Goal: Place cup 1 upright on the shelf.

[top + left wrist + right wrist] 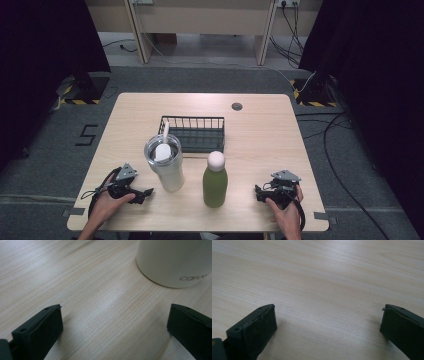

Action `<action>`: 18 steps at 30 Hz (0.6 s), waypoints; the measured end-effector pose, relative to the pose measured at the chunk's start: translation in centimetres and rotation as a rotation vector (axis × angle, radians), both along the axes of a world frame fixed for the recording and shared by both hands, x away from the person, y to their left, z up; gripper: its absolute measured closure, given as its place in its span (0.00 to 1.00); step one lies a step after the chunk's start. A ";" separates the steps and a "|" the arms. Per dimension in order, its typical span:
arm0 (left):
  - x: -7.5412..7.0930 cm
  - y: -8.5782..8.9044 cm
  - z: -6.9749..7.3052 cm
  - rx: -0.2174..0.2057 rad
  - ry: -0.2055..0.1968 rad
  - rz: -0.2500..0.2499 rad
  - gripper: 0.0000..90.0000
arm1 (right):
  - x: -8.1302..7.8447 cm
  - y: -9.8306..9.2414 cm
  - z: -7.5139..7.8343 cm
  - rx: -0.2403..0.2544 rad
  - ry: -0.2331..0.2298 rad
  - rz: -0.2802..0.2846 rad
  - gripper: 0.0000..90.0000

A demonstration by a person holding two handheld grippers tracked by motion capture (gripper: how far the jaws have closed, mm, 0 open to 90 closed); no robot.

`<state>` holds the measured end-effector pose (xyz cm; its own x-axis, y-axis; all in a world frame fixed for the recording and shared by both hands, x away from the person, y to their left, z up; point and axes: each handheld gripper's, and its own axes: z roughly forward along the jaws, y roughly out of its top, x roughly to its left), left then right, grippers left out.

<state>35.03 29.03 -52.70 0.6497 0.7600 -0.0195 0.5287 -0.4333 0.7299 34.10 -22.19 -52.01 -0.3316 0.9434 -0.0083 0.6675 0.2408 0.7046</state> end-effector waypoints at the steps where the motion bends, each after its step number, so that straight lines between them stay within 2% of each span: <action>1: 0.0 0.0 0.0 0.000 0.000 0.000 0.00 | 0.0 0.0 0.0 0.000 0.000 0.001 0.01; 12: 0.0 0.1 0.0 -0.005 0.001 0.000 0.00 | 0.0 0.1 0.0 0.002 0.002 0.009 0.01; 14: -0.1 0.1 0.1 -0.011 -0.009 -0.008 0.04 | 0.0 0.1 0.0 0.002 0.002 0.009 0.01; 16: -0.2 0.2 0.1 -0.019 -0.015 -0.015 0.12 | 0.0 0.1 0.0 0.002 0.002 0.009 0.01; 17: -0.3 0.2 0.2 -0.025 -0.020 -0.021 0.12 | 0.0 0.1 0.0 0.002 0.002 0.009 0.01; 18: -0.3 0.3 0.2 -0.037 -0.025 -0.022 0.17 | 0.0 0.1 0.0 0.002 0.002 0.010 0.01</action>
<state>34.71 29.32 -52.54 0.6671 0.7443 -0.0305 0.5003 -0.4174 0.7586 34.05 -22.11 -51.99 -0.3413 0.9399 -0.0058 0.6666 0.2464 0.7035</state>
